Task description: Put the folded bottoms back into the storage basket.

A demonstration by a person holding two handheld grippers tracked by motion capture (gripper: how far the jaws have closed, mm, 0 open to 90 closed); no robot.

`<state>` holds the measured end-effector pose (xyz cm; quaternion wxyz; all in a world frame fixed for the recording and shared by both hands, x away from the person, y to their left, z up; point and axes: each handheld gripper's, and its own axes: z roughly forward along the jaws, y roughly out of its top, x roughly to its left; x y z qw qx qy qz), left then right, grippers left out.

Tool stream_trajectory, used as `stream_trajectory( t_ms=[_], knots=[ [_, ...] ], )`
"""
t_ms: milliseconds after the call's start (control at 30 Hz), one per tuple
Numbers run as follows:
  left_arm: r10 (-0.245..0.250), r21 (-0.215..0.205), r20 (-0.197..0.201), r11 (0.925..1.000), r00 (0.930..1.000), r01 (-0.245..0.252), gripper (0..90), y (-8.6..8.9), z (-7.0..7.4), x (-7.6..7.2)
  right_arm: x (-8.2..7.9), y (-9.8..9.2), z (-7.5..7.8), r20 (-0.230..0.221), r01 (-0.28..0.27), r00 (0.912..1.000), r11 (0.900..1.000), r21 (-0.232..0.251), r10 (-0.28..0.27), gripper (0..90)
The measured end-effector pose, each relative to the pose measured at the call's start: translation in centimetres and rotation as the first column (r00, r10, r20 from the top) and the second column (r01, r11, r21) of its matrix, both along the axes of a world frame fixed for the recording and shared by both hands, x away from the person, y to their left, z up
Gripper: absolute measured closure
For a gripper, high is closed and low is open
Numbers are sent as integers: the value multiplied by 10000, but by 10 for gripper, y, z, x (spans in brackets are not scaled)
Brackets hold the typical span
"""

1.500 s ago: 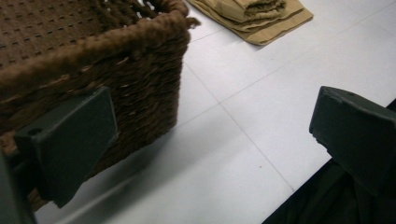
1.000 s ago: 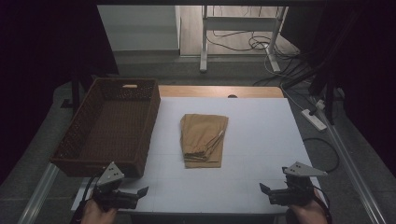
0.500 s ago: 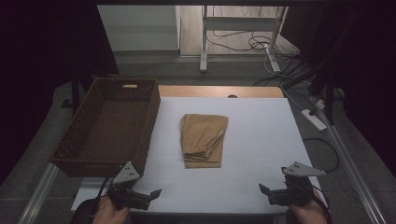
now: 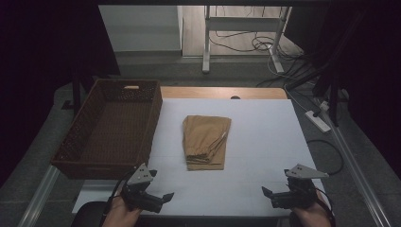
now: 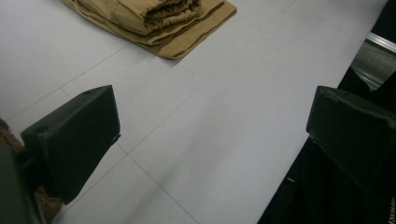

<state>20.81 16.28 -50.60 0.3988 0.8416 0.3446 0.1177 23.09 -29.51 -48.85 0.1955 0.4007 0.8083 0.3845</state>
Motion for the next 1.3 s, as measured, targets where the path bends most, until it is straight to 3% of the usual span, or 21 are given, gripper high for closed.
stream_trajectory(
  t_ms=[500,900,1067,1300],
  knots=[
    [-380,66,-190,9993,9991,381,23,-21,-3,21,0,0,0,-14,-60,10000,10000,8,60,0],
    [-676,305,-161,9972,9976,681,24,-40,-1,48,0,0,0,-19,-95,10000,9999,77,95,0],
    [-655,132,-245,9977,9976,658,25,-43,-2,61,0,0,0,-17,-132,9999,9999,64,132,0],
    [-605,248,-178,9978,9980,609,25,-47,-1,77,0,0,0,-48,-163,9999,9999,37,163,0]
  ],
)
